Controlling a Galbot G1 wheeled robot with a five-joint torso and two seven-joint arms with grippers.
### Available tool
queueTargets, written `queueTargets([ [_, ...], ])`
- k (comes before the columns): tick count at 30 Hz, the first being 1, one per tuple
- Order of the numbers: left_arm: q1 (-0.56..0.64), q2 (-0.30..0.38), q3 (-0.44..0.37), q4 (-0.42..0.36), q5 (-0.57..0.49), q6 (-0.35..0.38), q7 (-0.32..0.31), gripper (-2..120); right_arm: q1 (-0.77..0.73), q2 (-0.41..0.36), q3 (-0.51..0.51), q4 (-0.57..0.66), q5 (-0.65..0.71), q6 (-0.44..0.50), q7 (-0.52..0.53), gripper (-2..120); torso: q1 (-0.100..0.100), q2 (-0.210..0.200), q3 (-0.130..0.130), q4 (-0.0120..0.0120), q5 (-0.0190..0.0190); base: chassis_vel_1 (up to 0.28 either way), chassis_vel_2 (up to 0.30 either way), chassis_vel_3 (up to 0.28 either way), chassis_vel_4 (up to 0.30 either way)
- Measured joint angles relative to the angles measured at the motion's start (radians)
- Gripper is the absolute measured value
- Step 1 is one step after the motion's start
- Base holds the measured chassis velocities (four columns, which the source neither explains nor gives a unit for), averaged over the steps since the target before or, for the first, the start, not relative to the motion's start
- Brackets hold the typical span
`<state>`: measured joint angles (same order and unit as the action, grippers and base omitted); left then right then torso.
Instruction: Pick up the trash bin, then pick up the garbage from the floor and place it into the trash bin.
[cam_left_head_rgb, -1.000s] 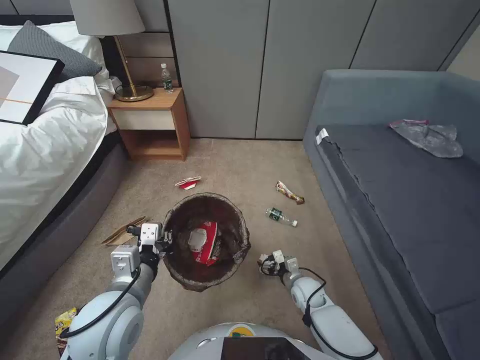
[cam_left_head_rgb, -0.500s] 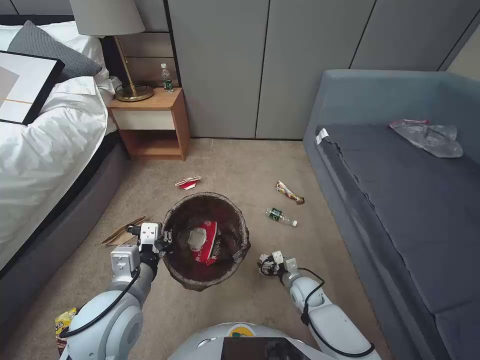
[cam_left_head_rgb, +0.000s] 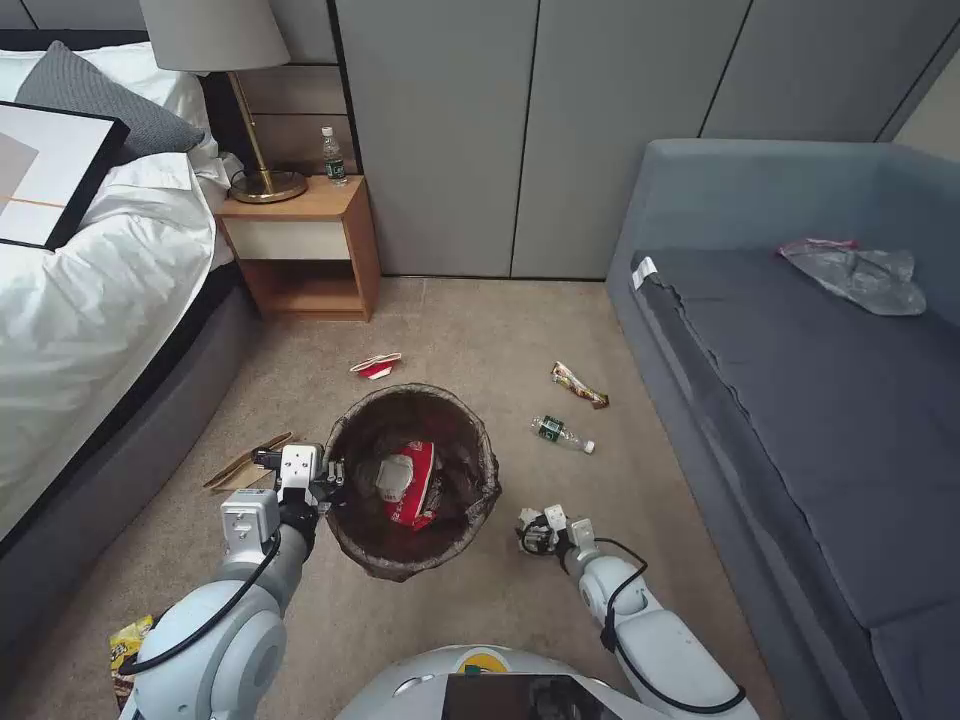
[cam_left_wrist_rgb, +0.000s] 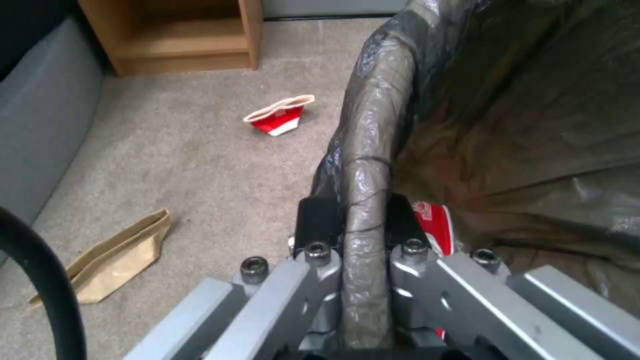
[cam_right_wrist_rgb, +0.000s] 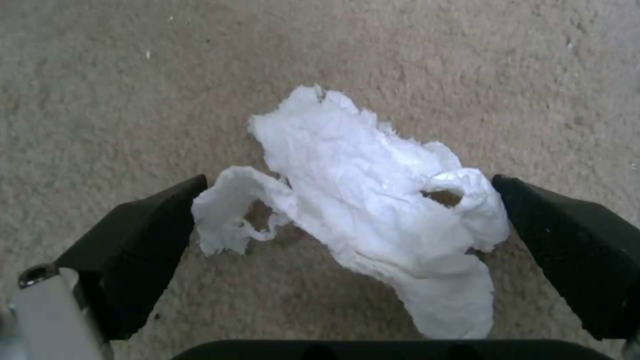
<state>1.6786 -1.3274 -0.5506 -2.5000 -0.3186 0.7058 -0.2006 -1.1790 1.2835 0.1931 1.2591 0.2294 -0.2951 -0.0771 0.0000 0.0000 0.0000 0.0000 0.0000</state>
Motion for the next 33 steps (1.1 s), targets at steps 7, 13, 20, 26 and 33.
queueTargets([
  [7, -0.001, 0.0, 0.0, 0.0, 0.0, -0.001, 0.001, 2, 0.0, 0.001, 0.001, 0.0, -0.004, 0.005, -0.001, 87, 0.0, 0.0, 0.0, -0.0004, -0.0004, 0.0, 0.0, 0.0, 0.0],
  [13, -0.002, 0.0, 0.001, 0.0, 0.0, -0.002, 0.002, 2, -0.003, 0.0, 0.001, 0.004, -0.005, 0.009, -0.001, 64, 0.0, 0.0, 0.0, -0.0002, -0.0006, 0.0, 0.0, 0.0, 0.0],
  [20, -0.004, -0.001, 0.002, 0.0, 0.0, -0.002, 0.002, 2, -0.01, -0.001, 0.002, 0.011, -0.006, 0.011, -0.002, 40, 0.0, 0.0, 0.0, 0.0001, 0.0, 0.0, 0.0, 0.0, 0.0],
  [26, -0.006, -0.002, 0.003, 0.0, 0.0, -0.003, 0.002, 2, -0.012, -0.001, 0.001, 0.013, -0.006, 0.01, -0.004, 15, 0.0, 0.0, 0.0, 0.0001, 0.0003, 0.0, 0.0, 0.0, 0.0],
  [33, -0.007, -0.003, 0.003, 0.0, 0.001, -0.004, 0.003, 2, -0.011, 0.0, -0.001, 0.012, -0.006, 0.01, -0.004, 0, 0.0, 0.0, 0.0, 0.0002, 0.0003, 0.0, 0.0, 0.0, 0.0],
])
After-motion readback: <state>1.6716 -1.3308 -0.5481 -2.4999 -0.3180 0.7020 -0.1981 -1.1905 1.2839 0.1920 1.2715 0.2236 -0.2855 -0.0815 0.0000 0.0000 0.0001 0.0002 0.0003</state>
